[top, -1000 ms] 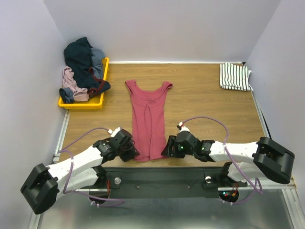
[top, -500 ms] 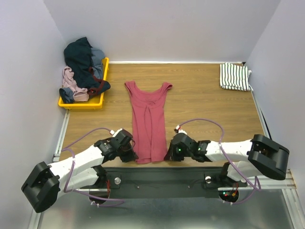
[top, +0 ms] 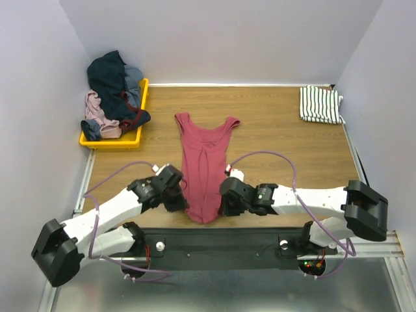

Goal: Fold and stack the tank tops
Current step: Fold the tank top

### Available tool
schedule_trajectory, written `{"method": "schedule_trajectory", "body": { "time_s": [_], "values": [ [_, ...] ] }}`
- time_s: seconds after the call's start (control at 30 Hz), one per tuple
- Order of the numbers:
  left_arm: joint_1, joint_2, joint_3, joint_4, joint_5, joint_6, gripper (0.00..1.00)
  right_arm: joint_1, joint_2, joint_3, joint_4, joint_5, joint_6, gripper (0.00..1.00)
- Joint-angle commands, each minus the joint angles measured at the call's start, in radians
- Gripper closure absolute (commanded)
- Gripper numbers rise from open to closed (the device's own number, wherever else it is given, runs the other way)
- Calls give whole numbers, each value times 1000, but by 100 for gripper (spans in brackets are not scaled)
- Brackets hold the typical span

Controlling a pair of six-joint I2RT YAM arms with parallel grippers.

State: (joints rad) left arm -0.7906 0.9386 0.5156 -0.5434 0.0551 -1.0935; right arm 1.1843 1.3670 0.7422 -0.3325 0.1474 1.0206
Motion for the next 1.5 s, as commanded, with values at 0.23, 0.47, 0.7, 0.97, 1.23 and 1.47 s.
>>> {"method": "schedule_trajectory", "body": {
  "time_s": [0.23,0.47,0.7,0.97,1.23,1.47],
  "values": [
    [263,235,253,146,-6,230,100,-195,176,267,-40,89,-209,90],
    [320,373,342,273,32,244,100,-293,294,385,-28,124,-290,90],
    [366,469,445,316,32,248,100,-374,389,479,0,115,-332,90],
    [422,610,577,342,60,265,100,-442,458,568,12,92,-363,90],
    [453,746,696,370,86,271,100,-508,550,663,19,72,-386,90],
    [484,844,776,391,94,268,100,-558,619,740,24,50,-393,91]
  ]
}}
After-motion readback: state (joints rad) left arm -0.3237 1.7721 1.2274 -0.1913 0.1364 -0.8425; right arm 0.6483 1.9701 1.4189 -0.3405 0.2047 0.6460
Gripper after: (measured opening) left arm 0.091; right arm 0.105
